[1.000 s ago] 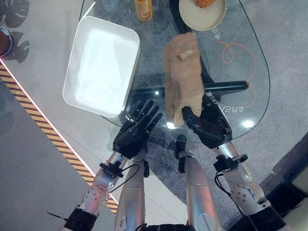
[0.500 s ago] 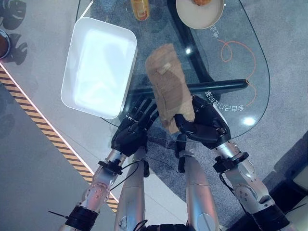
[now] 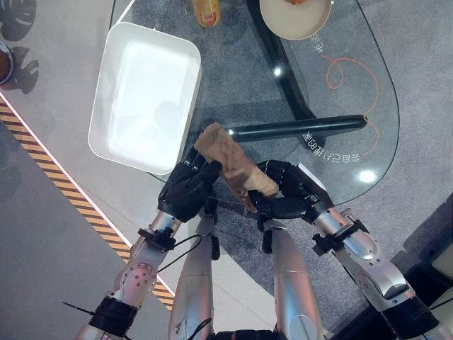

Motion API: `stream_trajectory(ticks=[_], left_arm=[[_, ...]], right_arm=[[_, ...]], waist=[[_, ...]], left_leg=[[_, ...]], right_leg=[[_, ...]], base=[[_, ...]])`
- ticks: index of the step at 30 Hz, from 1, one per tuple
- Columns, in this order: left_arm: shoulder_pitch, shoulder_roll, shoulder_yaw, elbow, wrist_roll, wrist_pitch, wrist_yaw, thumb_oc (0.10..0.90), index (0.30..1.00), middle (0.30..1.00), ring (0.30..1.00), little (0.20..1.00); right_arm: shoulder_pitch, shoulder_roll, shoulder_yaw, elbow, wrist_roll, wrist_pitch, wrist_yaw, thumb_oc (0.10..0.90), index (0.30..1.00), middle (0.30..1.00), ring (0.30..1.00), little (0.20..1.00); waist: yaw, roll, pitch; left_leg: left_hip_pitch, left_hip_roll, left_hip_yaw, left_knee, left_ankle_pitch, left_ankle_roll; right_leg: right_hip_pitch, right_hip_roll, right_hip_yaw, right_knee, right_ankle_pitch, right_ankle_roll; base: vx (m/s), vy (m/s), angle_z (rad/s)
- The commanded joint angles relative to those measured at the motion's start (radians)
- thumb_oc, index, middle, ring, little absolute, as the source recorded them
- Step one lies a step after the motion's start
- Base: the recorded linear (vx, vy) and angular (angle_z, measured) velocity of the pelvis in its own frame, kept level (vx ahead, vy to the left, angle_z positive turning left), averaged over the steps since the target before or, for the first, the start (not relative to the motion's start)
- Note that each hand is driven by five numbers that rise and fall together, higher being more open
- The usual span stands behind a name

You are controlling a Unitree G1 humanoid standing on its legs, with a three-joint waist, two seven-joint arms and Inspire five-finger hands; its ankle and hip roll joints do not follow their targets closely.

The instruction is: Wipe the table with a cloth and put it in the basket.

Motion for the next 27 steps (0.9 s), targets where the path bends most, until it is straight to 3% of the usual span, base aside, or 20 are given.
stream_trajectory(ticks=[1, 10, 15, 27], left_arm=[[-0.001, -0.001, 0.015, -0.18, 0.004, -0.056, -0.064, 0.8, 0.9, 0.9, 0.9, 0.9], [-0.023, -0.011, -0.009, -0.194, -0.029, -0.041, -0.084, 0.8, 0.9, 0.9, 0.9, 0.9], [-0.032, -0.018, -0.03, -0.198, -0.085, -0.02, -0.104, 0.8, 0.9, 0.9, 0.9, 0.9], [-0.061, -0.072, -0.082, -0.181, -0.119, 0.118, -0.078, 0.8, 0.9, 0.9, 0.9, 0.9]], right_arm=[[-0.07, -0.018, 0.037, -0.215, -0.015, -0.068, 0.016, 0.1, 0.3, 0.3, 0.3, 0.2], [-0.104, -0.028, 0.089, -0.209, -0.078, -0.001, 0.017, 0.1, 0.3, 0.3, 0.3, 0.2], [-0.122, -0.027, 0.108, -0.211, -0.069, -0.024, 0.005, 0.1, 0.3, 0.3, 0.3, 0.2], [-0.2, 0.049, 0.14, -0.235, -0.036, -0.06, -0.01, 0.1, 0.3, 0.3, 0.3, 0.2]], waist=[[-0.015, -0.004, -0.027], [-0.01, 0.0, -0.027], [-0.009, -0.001, -0.027], [-0.007, -0.003, -0.027]], left_leg=[[-0.021, -0.062, 0.06, 0.152, -0.137, 0.028], [-0.031, -0.068, 0.056, 0.153, -0.136, 0.03], [-0.035, -0.072, 0.054, 0.149, -0.135, 0.033], [-0.037, -0.079, 0.052, 0.144, -0.137, 0.037]], right_leg=[[0.04, 0.066, -0.054, -0.174, 0.126, 0.008], [0.027, 0.062, -0.055, -0.171, 0.129, 0.009], [0.021, 0.062, -0.052, -0.172, 0.133, 0.011], [0.016, 0.063, -0.049, -0.182, 0.14, 0.014]], base=[[0.0, 0.0, 0.0], [0.0, 0.0, 0.0], [0.0, 0.001, 0.01], [0.0, 0.0, 0.0]])
